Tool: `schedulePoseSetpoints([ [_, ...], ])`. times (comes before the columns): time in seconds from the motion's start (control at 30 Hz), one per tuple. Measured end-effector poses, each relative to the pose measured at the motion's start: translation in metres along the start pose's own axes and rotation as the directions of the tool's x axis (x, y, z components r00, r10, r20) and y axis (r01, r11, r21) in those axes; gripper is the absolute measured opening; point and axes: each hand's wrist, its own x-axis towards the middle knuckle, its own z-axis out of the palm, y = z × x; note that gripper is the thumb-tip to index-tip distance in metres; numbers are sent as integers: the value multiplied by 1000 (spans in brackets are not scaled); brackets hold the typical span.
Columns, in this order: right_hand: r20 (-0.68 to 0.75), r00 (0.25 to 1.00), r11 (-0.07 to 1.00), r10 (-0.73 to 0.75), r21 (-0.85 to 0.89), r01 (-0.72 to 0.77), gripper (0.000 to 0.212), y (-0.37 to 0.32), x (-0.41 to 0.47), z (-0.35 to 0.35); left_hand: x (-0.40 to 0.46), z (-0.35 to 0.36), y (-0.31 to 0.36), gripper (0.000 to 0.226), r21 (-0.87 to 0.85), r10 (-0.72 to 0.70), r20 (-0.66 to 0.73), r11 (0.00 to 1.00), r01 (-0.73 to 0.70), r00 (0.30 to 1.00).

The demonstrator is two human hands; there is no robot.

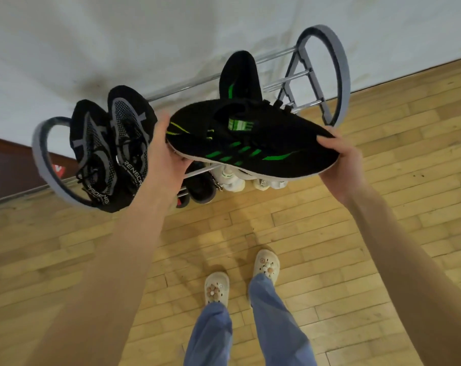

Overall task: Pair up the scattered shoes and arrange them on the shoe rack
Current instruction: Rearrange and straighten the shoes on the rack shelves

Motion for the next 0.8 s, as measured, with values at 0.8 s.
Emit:
schedulePoseSetpoints([
  [0.8,-123,991,943,-47,-332,4,43,-1,47,38,-29,72,-45,34,616,-72,208,784,-73,976],
])
